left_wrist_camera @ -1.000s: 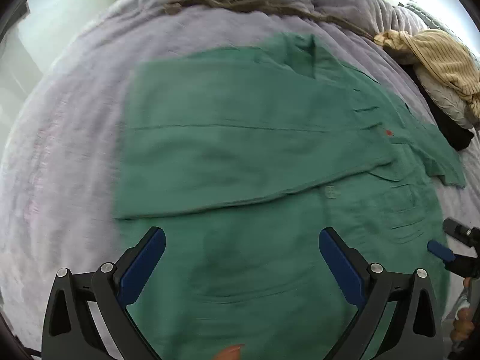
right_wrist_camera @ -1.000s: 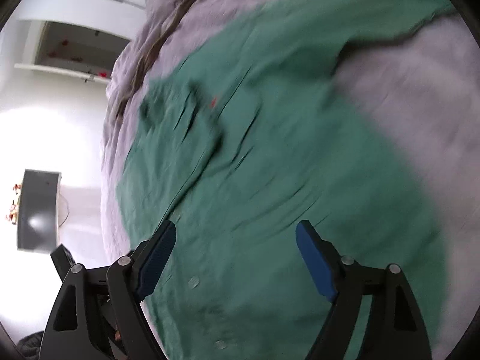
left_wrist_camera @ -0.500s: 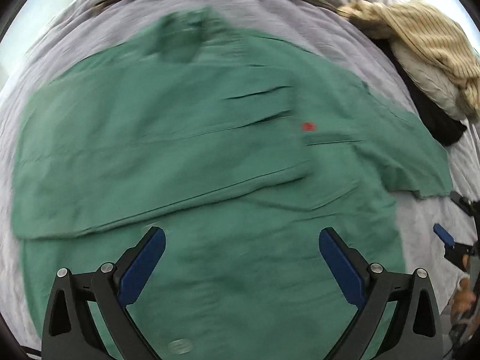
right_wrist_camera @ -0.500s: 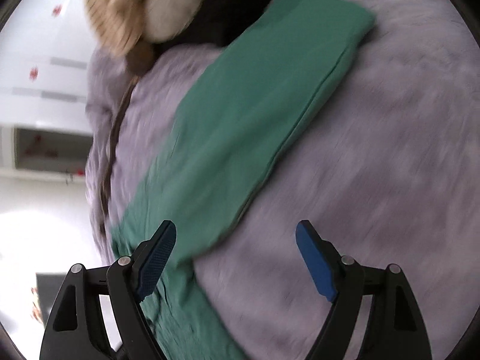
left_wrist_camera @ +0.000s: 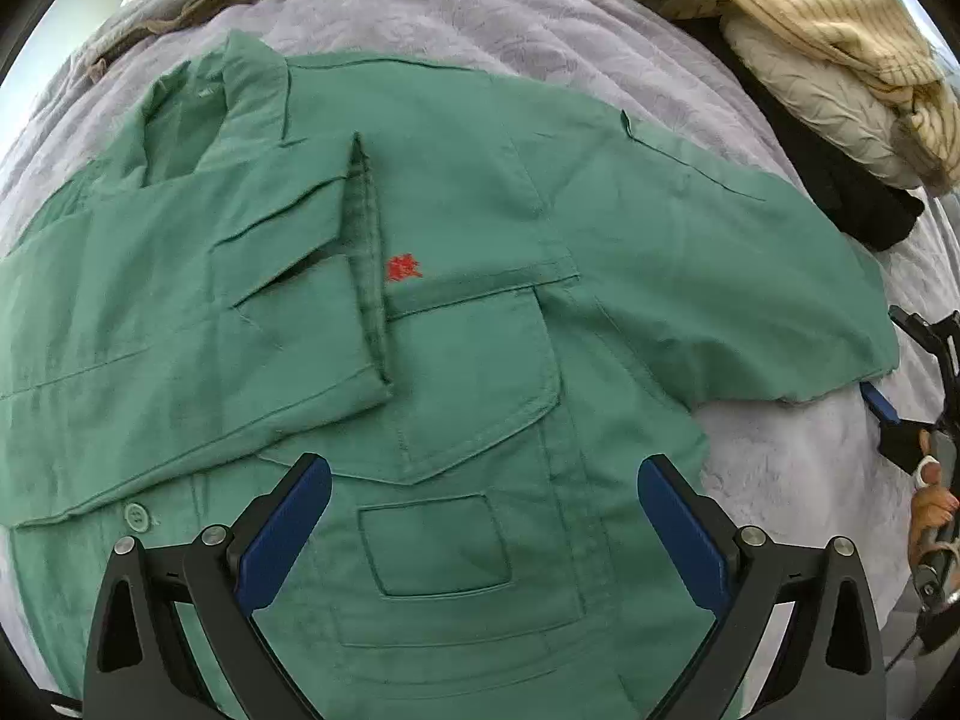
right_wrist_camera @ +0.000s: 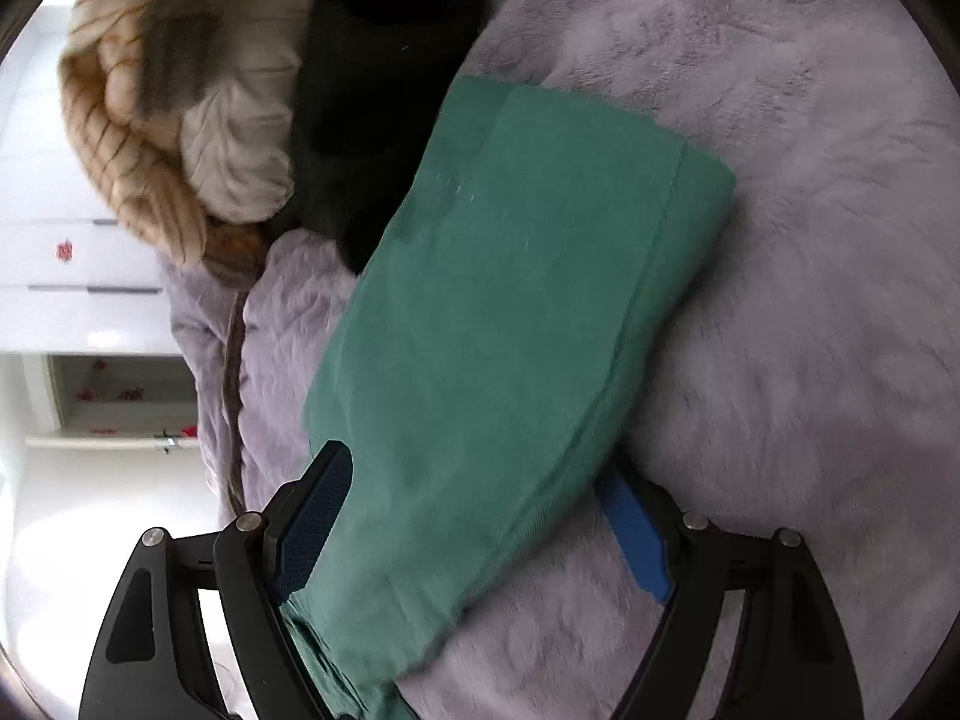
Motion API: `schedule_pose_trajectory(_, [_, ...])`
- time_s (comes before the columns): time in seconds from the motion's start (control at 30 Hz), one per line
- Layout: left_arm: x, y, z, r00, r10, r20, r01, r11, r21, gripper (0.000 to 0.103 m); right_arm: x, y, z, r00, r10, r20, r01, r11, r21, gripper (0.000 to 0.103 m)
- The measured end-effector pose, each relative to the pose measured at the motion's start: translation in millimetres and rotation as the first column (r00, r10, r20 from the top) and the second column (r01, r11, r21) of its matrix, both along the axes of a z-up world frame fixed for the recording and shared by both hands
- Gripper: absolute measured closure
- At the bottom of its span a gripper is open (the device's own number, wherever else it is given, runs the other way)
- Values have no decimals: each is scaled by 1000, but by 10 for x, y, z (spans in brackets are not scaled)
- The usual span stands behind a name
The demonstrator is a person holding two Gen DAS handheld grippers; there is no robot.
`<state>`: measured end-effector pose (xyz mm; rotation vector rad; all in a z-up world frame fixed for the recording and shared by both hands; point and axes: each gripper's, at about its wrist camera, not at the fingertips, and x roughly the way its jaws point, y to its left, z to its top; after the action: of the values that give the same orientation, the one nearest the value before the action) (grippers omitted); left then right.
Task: Fold large clothes
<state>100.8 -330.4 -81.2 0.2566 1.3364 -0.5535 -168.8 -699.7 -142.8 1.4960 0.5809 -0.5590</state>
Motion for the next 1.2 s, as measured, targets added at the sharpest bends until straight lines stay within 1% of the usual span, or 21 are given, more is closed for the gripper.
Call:
schedule_pose_trajectory(0.1, [2,-73,-33,1000,23,-11,-23,1000,16,1,113,-83,-9,999,-13,42,13,1000,2,17])
schedule_pose_trajectory(0.27, [3,-158,-113,1000,26,-7,-26,998,53,1,234,-164,10,996,7,93,-6,1000,-6,17])
schedule_pose_trajectory(0.3, [10,-175,-131,1000,28,-7,-27,998,56,1,232,-165,3,996,6,90,-6,1000,0,23])
schedule_pose_trajectory(0.33, [11,-173,-145,999,32,-7,-32,998,60,1,237,-161,-18,996,3,86,-4,1000,12,28])
schedule_pose_trajectory(0.37, [15,-170,-151,999,37,-8,-36,997,64,1,233,-159,-52,996,-2,84,-1,1000,31,45])
schedule_pose_trajectory(0.4, [22,-164,-157,999,43,-9,-43,997,67,1,226,-154,-104,996,-9,89,4,998,59,67])
schedule_pose_trajectory(0.43, [37,-154,-167,999,52,-9,-52,996,69,1,229,-142,-162,996,-18,87,10,996,88,79])
schedule_pose_trajectory(0.47, [32,-142,-169,998,58,-9,-57,996,70,1,224,-134,-224,996,-27,90,17,993,116,95])
schedule_pose_trajectory(0.53, [31,-103,-179,998,65,-11,-64,995,76,1,184,-113,-281,991,-54,123,35,988,150,97])
schedule_pose_trajectory(0.57, [27,-88,-184,998,67,-10,-66,994,82,1,180,-98,-272,988,-64,142,42,987,152,98])
schedule_pose_trajectory(0.63, [18,-34,-180,998,70,-1,-69,993,94,1,201,-76,-214,983,-49,177,24,990,138,98])
schedule_pose_trajectory(0.73, [26,37,-165,997,77,11,-78,992,99,1,324,-33,4,969,7,247,-32,995,97,98])
schedule_pose_trajectory(0.83, [50,111,-150,996,89,13,-90,991,103,1,558,67,309,947,102,303,-117,993,29,98])
schedule_pose_trajectory(0.93, [87,260,-112,995,97,10,-97,992,82,1,865,296,628,917,207,341,-201,978,-52,98])
schedule_pose_trajectory(1.0, [113,340,-85,995,98,7,-98,993,72,1,1149,549,841,886,288,364,-269,958,-103,98])
schedule_pose_trajectory(1.03, [142,432,-56,995,98,16,-99,993,65,1,1246,655,912,874,316,369,-291,949,-122,98])
schedule_pose_trajectory(1.1, [189,591,-1,994,97,45,-100,993,58,1,1520,945,1105,839,397,371,-354,918,-182,98])
schedule_pose_trajectory(1.13, [226,704,31,993,98,64,-102,993,58,1,1660,1104,1200,821,442,361,-387,896,-217,98])
schedule_pose_trajectory(1.2, [323,976,95,989,111,98,-118,991,59,1,1967,1478,1393,778,546,311,-461,832,-308,98])
